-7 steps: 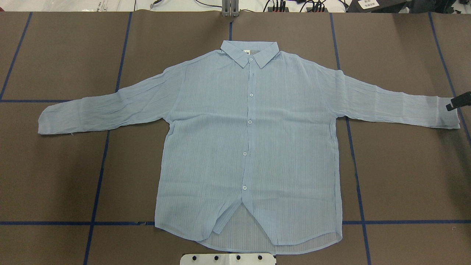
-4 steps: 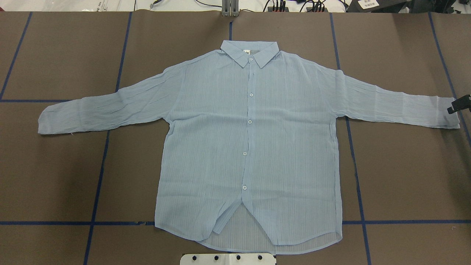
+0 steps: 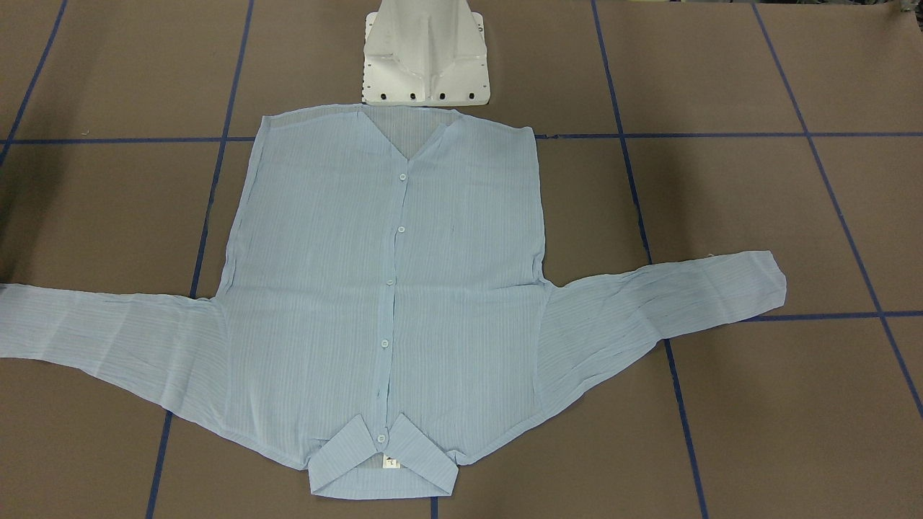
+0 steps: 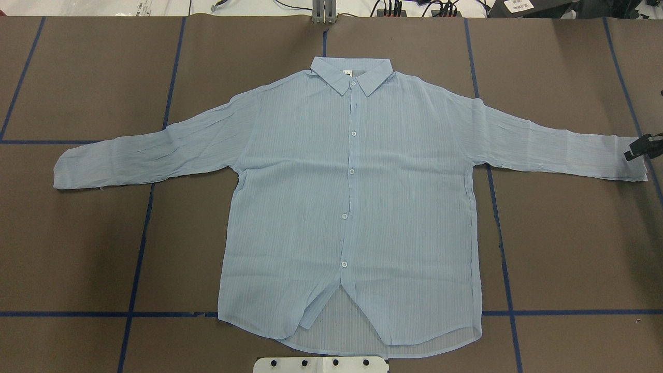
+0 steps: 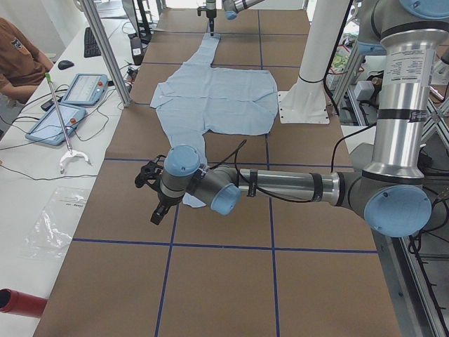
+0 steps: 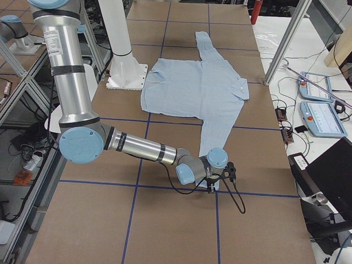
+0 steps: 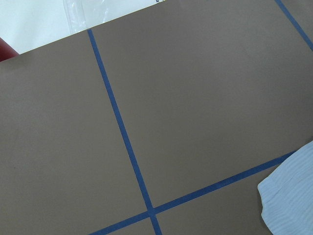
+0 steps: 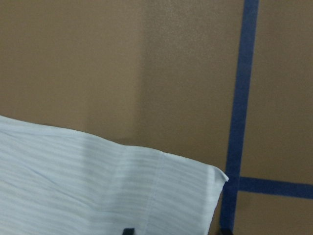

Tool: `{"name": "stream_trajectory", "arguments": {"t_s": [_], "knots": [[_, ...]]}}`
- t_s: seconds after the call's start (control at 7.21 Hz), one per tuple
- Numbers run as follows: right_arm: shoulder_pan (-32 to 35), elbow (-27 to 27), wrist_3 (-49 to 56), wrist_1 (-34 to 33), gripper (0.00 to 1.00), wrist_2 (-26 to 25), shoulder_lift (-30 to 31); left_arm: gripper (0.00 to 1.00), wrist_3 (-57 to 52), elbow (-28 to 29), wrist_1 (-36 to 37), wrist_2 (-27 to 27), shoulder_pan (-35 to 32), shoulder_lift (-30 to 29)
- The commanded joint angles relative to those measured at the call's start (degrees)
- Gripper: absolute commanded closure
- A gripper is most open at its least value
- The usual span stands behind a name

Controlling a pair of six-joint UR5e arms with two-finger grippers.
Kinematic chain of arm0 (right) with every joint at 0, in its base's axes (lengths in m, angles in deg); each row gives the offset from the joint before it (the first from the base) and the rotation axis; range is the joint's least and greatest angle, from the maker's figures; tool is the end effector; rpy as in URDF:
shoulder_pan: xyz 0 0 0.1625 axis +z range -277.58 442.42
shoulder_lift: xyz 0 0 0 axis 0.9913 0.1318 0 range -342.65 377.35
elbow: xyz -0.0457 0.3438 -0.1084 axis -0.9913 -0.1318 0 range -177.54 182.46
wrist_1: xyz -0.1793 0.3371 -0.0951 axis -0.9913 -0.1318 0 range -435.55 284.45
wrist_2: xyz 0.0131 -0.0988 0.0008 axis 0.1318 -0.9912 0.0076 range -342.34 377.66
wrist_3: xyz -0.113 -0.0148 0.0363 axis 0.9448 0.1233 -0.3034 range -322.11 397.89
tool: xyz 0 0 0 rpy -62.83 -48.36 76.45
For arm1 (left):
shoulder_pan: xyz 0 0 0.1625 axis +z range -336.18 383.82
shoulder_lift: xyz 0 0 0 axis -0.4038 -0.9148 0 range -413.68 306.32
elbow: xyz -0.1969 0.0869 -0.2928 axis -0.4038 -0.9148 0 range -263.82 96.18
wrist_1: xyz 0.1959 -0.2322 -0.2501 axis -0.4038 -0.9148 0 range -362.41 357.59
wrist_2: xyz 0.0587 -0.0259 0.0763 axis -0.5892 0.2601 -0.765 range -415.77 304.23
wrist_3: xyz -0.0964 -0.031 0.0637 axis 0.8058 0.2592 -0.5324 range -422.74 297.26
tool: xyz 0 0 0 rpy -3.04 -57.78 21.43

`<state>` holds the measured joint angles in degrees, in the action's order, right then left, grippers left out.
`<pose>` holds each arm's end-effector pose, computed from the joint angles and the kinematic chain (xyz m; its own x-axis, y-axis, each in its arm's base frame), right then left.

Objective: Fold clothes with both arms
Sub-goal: 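Lower the right gripper to the cuff of the sleeve nearest it and grasp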

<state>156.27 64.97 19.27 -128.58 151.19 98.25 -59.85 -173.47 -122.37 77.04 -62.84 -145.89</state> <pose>-0.0988 -0.5242 0.6885 0.6863 -0.1003 0.7204 0.0471 0.9945 0.0935 -0.0219 -0.5172 0.5357 0.7131 0.3572 -0.6033 -0.0136 0.8673 0.4975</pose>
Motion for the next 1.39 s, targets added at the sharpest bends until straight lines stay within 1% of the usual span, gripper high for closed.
{"name": "stream_trajectory", "arguments": {"t_s": [0.0,0.14,0.28,0.42,0.55,0.69,0.97,1.11,1.25], "knots": [[-0.11,-0.28,-0.01,-0.05,0.64,-0.02,-0.04,0.0,0.0,0.08,-0.01,0.0,0.0,-0.33],[-0.11,-0.37,-0.01,-0.05,0.68,-0.02,-0.13,0.0,0.0,0.08,-0.01,0.0,0.0,-0.33],[-0.11,-0.19,-0.01,-0.05,0.78,0.07,-0.13,0.0,0.0,0.0,-0.01,0.0,0.0,-0.33],[-0.11,0.33,-0.01,-0.14,0.83,0.33,-0.3,0.0,0.0,0.0,-0.01,0.0,0.0,-0.33],[0.24,0.51,-0.19,0.13,1.0,0.68,-0.91,0.0,0.09,0.17,-0.01,0.0,0.0,-0.33],[0.42,1.29,-0.1,0.21,1.0,0.77,-0.83,0.0,0.0,0.35,-0.01,0.0,0.0,-0.51],[0.51,7.42,-0.19,0.04,1.0,2.35,-0.74,0.0,-0.09,0.61,-0.01,0.0,0.0,-0.59],[0.42,9.89,-0.36,0.04,1.0,5.75,-1.87,0.0,0.0,0.78,0.16,0.0,0.0,-0.59],[0.42,12.0,-4.54,0.04,1.0,9.0,-3.8,0.0,-0.09,0.79,0.16,0.0,0.0,-0.51]]}}
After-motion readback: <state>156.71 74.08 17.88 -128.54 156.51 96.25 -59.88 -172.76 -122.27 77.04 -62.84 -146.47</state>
